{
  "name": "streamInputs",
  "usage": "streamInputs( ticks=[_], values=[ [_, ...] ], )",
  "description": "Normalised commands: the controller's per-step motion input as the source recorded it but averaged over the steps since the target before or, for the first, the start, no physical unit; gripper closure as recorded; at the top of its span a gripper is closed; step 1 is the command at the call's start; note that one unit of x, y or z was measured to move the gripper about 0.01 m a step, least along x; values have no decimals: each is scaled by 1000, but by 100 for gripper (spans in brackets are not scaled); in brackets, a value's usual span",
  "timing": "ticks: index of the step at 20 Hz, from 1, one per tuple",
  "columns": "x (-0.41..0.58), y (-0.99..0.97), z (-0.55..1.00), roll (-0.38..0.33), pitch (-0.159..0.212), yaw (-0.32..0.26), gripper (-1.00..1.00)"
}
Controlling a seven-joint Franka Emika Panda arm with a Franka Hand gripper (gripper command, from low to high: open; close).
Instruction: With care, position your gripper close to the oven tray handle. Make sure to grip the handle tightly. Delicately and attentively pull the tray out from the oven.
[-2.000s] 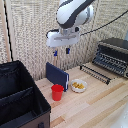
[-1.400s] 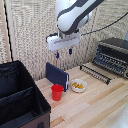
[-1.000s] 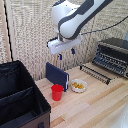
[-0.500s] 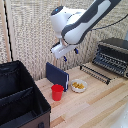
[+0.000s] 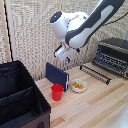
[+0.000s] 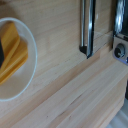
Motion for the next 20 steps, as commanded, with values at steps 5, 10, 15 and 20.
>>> streamInputs(
  ticks=[5,10,15,20],
  values=[
    [0,-309,-21,-247,-38,154,-100],
    [0,-311,-9,-284,-61,137,-100],
    [0,-354,-15,-298,-40,122,-100],
    [0,-511,-3,-280,-28,97,-100]
  ],
)
